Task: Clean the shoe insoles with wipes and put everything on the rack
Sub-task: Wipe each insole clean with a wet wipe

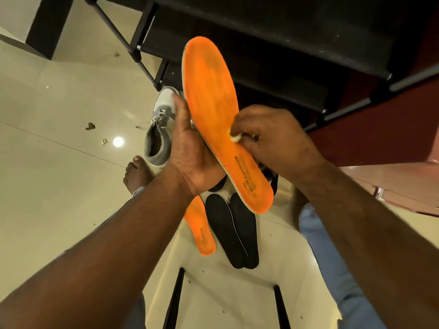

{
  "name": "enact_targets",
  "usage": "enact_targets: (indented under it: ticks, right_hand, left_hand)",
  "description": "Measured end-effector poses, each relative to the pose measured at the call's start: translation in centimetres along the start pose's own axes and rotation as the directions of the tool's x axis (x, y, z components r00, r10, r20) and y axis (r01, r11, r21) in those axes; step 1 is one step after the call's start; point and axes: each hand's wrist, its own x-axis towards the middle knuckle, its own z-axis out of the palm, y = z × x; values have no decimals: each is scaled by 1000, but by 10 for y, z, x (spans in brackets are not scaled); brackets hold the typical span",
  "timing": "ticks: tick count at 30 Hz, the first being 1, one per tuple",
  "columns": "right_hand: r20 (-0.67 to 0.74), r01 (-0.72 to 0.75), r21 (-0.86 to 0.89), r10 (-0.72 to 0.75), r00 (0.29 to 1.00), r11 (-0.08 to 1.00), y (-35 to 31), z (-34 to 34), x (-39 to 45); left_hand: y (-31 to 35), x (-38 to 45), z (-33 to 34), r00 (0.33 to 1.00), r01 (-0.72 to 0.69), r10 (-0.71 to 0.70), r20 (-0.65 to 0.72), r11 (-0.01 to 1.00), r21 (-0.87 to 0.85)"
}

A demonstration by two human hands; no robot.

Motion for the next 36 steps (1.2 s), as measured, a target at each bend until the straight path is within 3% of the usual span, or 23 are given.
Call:
enact_targets:
  ticks: [2,7,12,17,19,23,28,33,36]
  right_hand:
    - [-37,-43,-21,42,998,999,7,-2,-3]
    - [25,199,47,-200,979,979,-24,8,0]
    - [-49,3,-32,-4,999,999,6,-1,-1]
    - [64,192,37,-194,979,981,-27,10,-1]
    - [68,150,24,-152,986,988,-21,9,1]
    - [-53,-27,-66,24,998,997,3,1,-3]
    - [55,217,70,-221,974,974,-26,8,-1]
    - [-51,-41,-44,39,998,998,5,0,-1]
    - [-7,109,10,-108,994,994,-15,5,-2]
  left_hand:
    - [0,0,0,1000,3,-3,19,1000,-8]
    - [5,0,-7,999,-34,35,-11,999,13]
    - [5,-2,-4,1000,-27,27,-1,1000,8]
    - [4,-2,-3,999,18,-17,-32,999,41]
    - [4,-3,-4,1000,5,-5,-22,1000,15]
    - [4,-2,-3,999,-12,12,41,1000,1]
    - [5,-5,-6,1000,11,-11,-2,999,-30]
    - [5,-3,-4,1000,-8,9,7,1000,-7]
    - [4,-4,-5,1000,9,-9,-8,1000,-12]
